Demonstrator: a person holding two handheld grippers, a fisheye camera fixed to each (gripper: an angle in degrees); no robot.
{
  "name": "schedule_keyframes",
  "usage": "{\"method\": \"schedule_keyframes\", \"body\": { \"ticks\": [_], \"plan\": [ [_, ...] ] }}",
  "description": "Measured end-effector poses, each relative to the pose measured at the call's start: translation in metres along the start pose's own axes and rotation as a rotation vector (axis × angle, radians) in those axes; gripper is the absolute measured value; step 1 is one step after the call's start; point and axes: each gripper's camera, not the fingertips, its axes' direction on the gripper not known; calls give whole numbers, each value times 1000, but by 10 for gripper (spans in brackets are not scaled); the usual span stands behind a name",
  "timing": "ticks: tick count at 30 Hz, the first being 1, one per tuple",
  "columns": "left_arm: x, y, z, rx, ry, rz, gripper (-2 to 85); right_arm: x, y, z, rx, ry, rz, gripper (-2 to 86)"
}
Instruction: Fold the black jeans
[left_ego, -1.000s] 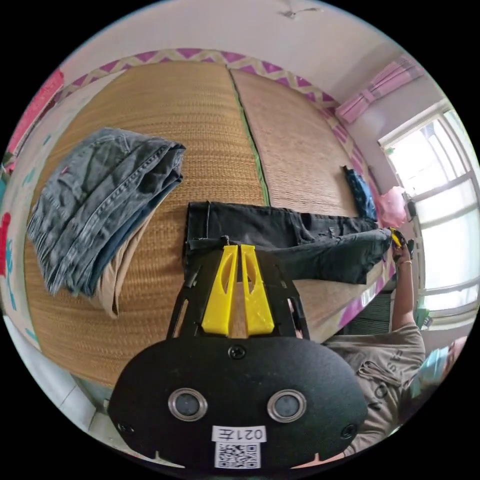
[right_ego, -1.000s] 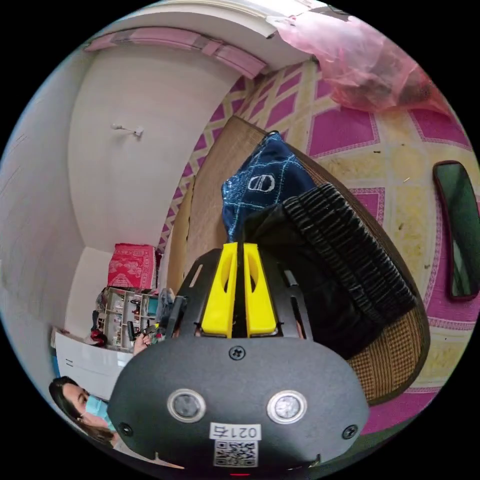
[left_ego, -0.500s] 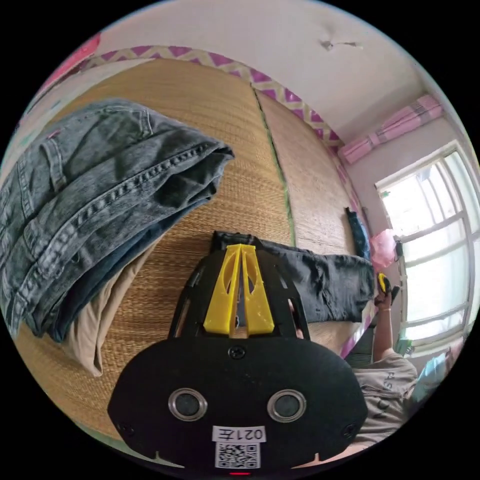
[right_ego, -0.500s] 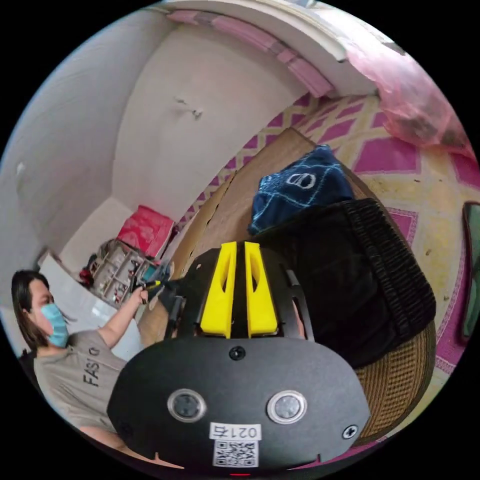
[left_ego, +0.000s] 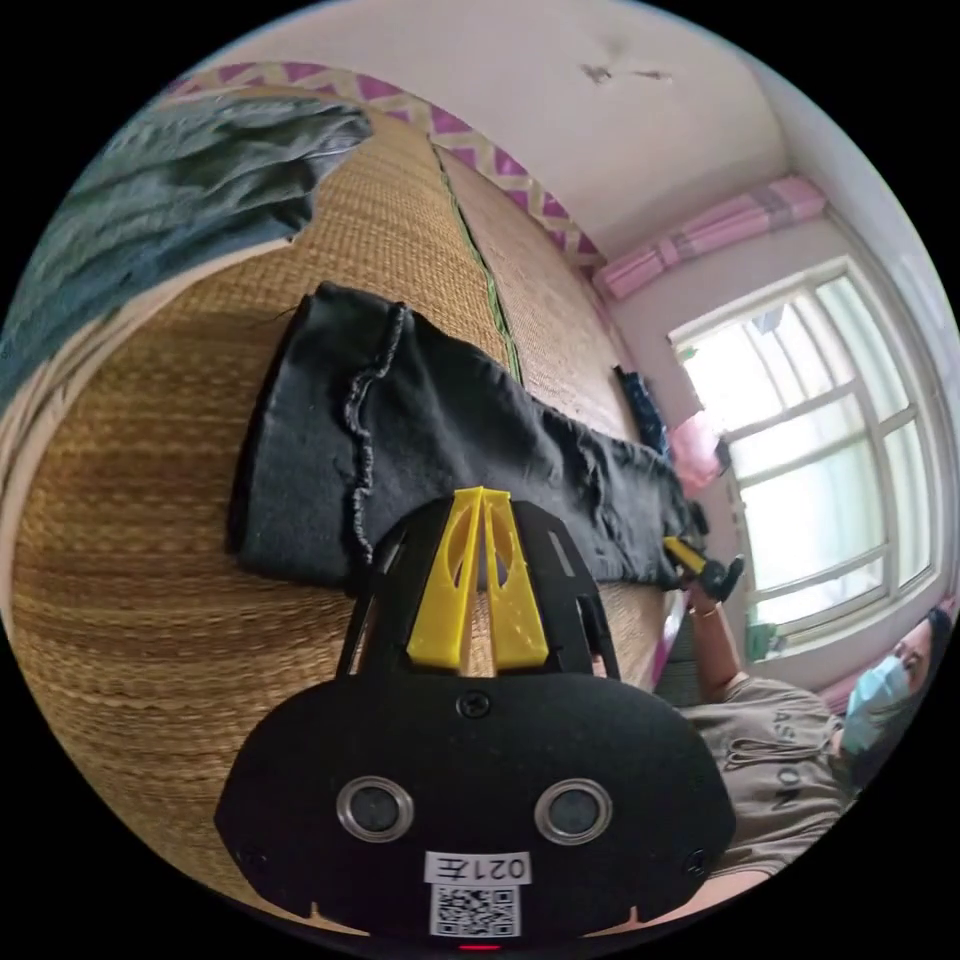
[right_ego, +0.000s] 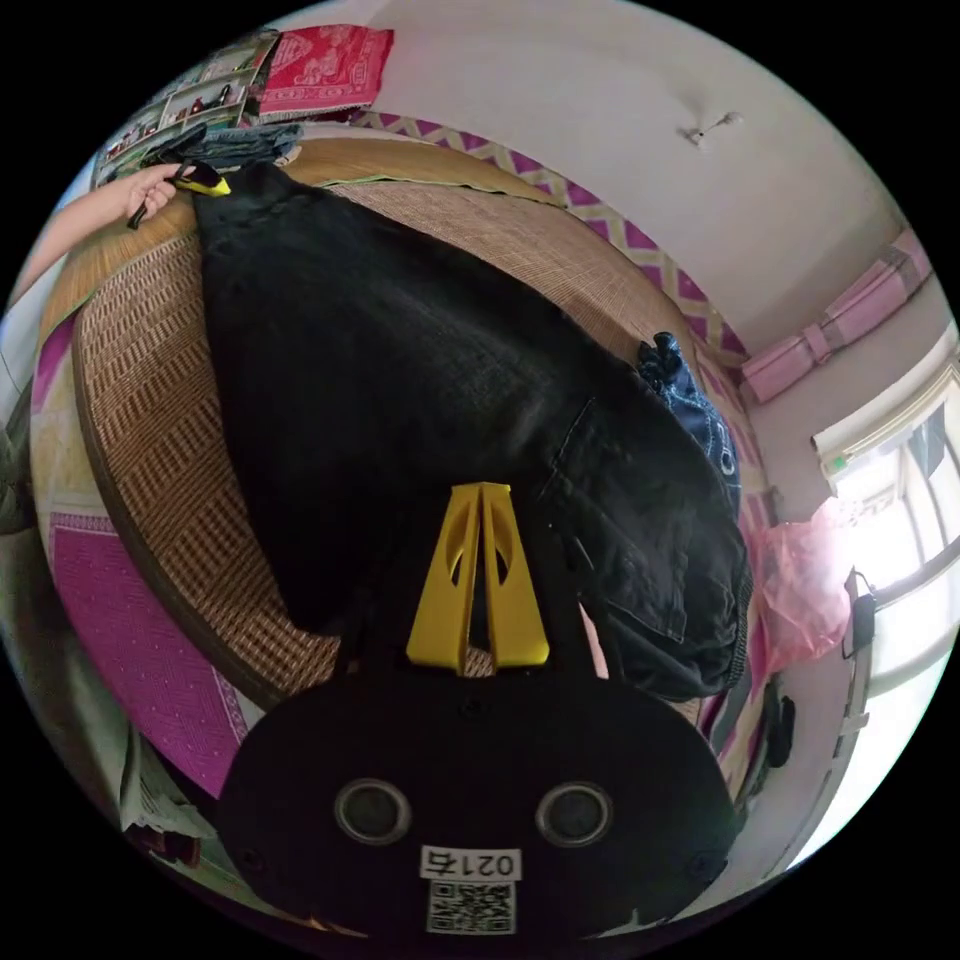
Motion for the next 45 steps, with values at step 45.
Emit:
{"method": "schedule_keyframes", "body": {
  "ticks": [45],
  "plan": [
    [139, 33, -337, 633, -159, -97, -9, 218, 489, -114, 755, -965, 818, 5]
  ]
}}
